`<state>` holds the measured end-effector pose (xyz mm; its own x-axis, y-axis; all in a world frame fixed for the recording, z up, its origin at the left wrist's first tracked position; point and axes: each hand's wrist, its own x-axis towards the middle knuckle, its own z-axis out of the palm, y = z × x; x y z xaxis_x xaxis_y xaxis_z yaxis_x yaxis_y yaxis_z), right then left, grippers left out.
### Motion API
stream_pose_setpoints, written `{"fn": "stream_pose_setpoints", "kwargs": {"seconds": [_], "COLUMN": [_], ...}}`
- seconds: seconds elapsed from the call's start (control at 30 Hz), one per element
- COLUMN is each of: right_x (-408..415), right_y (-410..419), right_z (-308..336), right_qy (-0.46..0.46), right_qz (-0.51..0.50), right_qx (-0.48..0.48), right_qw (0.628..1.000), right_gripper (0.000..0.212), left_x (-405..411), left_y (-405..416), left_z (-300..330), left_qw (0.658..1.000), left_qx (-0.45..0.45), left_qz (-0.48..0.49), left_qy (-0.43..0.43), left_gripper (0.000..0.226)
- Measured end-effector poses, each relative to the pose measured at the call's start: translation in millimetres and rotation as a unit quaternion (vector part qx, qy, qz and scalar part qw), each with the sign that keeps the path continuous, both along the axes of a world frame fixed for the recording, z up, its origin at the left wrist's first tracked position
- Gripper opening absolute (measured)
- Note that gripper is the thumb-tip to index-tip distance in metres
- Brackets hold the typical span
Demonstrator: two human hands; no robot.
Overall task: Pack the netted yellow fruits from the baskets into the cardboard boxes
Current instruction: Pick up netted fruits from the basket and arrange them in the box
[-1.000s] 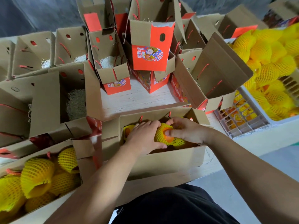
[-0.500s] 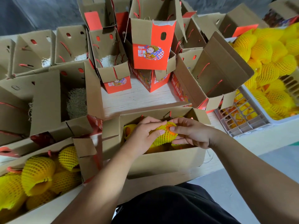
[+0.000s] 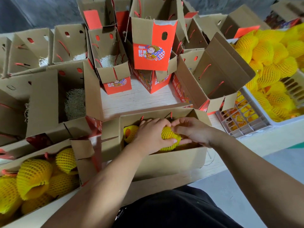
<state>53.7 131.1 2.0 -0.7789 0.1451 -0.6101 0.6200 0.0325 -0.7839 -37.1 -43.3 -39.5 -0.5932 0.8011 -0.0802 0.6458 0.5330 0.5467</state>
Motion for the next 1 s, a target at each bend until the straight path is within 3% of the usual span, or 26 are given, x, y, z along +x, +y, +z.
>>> {"fn": "stream_pose_setpoints", "kwargs": {"seconds": [0.03, 0.07, 0.13, 0.27, 0.37, 0.5, 0.6, 0.67, 0.8, 0.9, 1.0], "right_x": [-1, -3, -8, -17, -22, -31, -27, -25, -23, -18, -12], "right_y": [4, 8, 11, -7, -14, -12, -13, -6, 2, 1, 9], "right_z": [2, 2, 1, -21, -30, -29, -34, -34, -35, -38, -32], "right_qy": [0.033, 0.066, 0.079, -0.083, -0.115, -0.130, -0.131, -0.123, -0.111, -0.050, 0.005], "right_qz": [0.019, 0.055, 0.169, 0.345, 0.380, 0.410, 0.439, 0.449, 0.461, 0.443, 0.421], "right_qx": [0.123, 0.285, 0.528, 0.638, 0.686, 0.693, 0.675, 0.664, 0.686, 0.722, 0.723], "right_qw": [0.992, 0.955, 0.828, 0.683, 0.609, 0.579, 0.578, 0.585, 0.552, 0.529, 0.548], "right_gripper": [0.019, 0.020, 0.033, 0.046, 0.052, 0.057, 0.061, 0.065, 0.080, 0.062, 0.046], "left_x": [0, 2, 6, 12, 13, 2, 2, 8, 17, 16, 15], "left_y": [3, 6, 14, 35, 40, 24, 16, 17, 22, 21, 18], "left_z": [0, -2, -7, -15, -23, -21, -19, -17, -15, -16, -16], "left_qw": [0.998, 0.990, 0.974, 0.952, 0.943, 0.971, 0.983, 0.974, 0.973, 0.973, 0.970], "left_qx": [-0.058, -0.118, -0.194, -0.267, -0.300, -0.221, -0.070, -0.039, -0.058, -0.046, -0.026], "left_qz": [-0.025, -0.054, -0.099, -0.126, -0.131, -0.072, 0.048, 0.091, 0.094, 0.102, 0.121], "left_qy": [0.029, 0.055, 0.058, 0.081, 0.061, -0.056, -0.162, -0.203, -0.203, -0.203, -0.210], "left_gripper": [0.051, 0.047, 0.040, 0.036, 0.036, 0.059, 0.045, 0.037, 0.037, 0.035, 0.037]}}
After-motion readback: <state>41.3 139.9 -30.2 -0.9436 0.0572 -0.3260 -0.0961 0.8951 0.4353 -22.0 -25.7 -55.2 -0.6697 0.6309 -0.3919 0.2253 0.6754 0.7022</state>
